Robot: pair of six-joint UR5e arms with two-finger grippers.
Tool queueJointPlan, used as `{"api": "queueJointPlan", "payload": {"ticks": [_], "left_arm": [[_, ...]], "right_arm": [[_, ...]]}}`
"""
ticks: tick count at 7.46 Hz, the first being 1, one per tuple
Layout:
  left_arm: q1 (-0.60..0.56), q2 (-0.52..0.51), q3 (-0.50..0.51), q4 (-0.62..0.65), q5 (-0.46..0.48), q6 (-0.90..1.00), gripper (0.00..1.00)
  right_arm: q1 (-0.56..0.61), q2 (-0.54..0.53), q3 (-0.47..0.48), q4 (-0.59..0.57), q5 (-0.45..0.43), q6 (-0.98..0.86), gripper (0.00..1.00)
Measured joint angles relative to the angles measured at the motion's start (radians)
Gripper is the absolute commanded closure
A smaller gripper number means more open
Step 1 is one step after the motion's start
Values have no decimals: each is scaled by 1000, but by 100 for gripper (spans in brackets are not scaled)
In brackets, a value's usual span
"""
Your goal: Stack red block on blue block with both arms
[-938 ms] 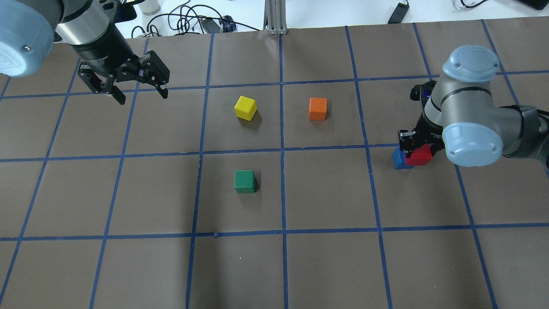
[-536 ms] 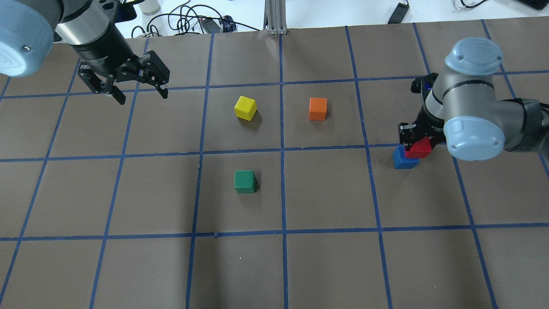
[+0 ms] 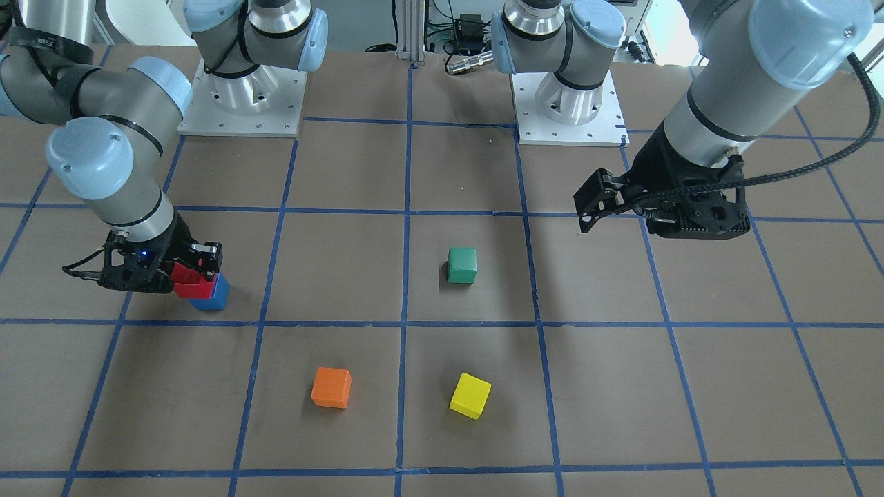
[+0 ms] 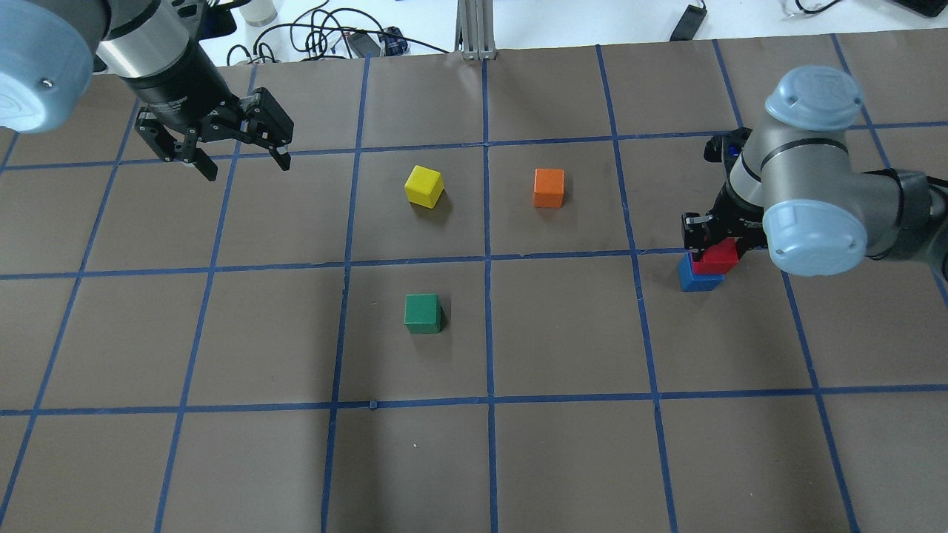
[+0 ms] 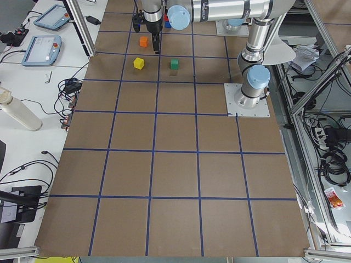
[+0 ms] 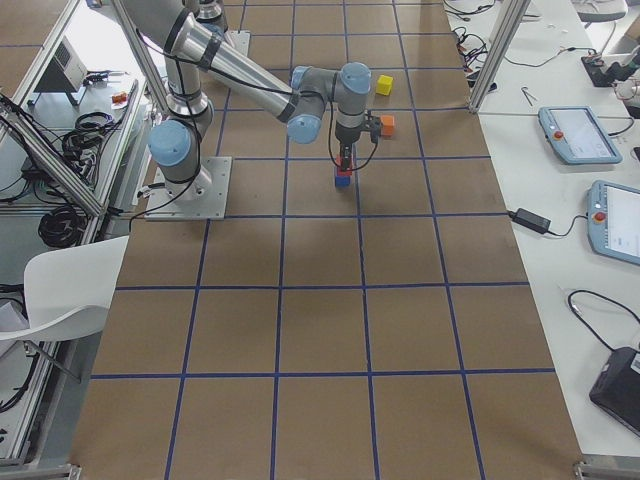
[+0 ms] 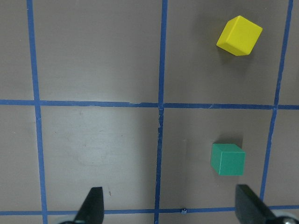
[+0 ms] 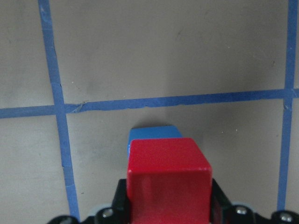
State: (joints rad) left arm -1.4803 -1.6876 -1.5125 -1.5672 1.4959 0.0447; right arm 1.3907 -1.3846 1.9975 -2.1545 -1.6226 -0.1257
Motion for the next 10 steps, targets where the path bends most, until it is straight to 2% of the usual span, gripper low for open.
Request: {"api": "queueJointPlan", "payload": {"ticks": [1, 2, 5, 7, 8, 10], "left_arm": [[0, 0, 0, 0, 0, 0, 0], [0, -1, 0, 1, 0, 0, 0], [0, -1, 0, 1, 0, -1, 0], [0, -2, 0, 1, 0, -3, 0], [-1, -3, 0, 1, 0, -4, 0], [-2, -4, 0, 1, 0, -7, 0]], "right_arm": [[0, 1, 1, 1, 0, 0, 20], [1, 1, 1, 2, 0, 0, 1], [3, 0, -1, 6, -1, 1, 0], [29, -14, -49, 38, -7, 5, 0], [61, -26, -115, 114, -11, 28, 0], [124, -61, -296, 340, -7, 114, 0]]}}
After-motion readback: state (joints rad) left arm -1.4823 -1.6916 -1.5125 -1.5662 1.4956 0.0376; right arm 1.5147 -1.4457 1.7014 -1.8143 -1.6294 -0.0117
